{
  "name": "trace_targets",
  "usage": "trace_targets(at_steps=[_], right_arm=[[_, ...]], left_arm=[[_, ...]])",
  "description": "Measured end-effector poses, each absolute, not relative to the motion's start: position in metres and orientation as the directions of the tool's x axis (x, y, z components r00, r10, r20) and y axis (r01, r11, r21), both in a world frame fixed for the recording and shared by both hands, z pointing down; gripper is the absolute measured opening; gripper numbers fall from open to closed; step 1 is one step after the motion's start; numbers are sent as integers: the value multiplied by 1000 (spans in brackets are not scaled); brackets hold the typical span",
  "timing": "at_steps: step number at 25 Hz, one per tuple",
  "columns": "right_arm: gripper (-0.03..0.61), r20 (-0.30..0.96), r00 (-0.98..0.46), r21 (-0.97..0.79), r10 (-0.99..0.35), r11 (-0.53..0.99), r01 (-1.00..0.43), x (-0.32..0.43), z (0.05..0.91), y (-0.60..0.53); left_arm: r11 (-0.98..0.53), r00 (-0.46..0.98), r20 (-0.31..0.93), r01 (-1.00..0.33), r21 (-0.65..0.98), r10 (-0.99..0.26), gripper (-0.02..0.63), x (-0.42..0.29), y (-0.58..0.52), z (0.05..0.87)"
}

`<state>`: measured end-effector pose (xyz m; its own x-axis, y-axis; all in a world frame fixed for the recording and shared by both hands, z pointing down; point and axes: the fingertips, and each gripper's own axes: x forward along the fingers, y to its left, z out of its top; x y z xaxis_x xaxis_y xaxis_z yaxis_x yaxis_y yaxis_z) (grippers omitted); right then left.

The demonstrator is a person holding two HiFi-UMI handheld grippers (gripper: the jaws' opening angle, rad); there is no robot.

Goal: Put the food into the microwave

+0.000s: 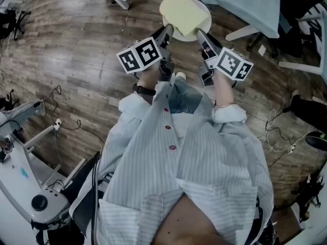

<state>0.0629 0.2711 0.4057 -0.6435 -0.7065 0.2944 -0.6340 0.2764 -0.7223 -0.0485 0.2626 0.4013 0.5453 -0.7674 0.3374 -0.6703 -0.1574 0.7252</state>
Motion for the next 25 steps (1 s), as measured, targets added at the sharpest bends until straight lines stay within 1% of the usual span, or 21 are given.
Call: trace_targets(at_steps=[14, 25], right_arm=[[80, 299, -632, -712, -715, 274, -647, 66, 406, 280], [80, 311, -605, -707, -733, 247, -663, 45, 408, 232]], left_arm=[[-168, 550, 329, -669, 724, -768, 57, -45, 271, 403], [-181, 578, 337, -658, 731, -744, 57, -65, 217, 406]])
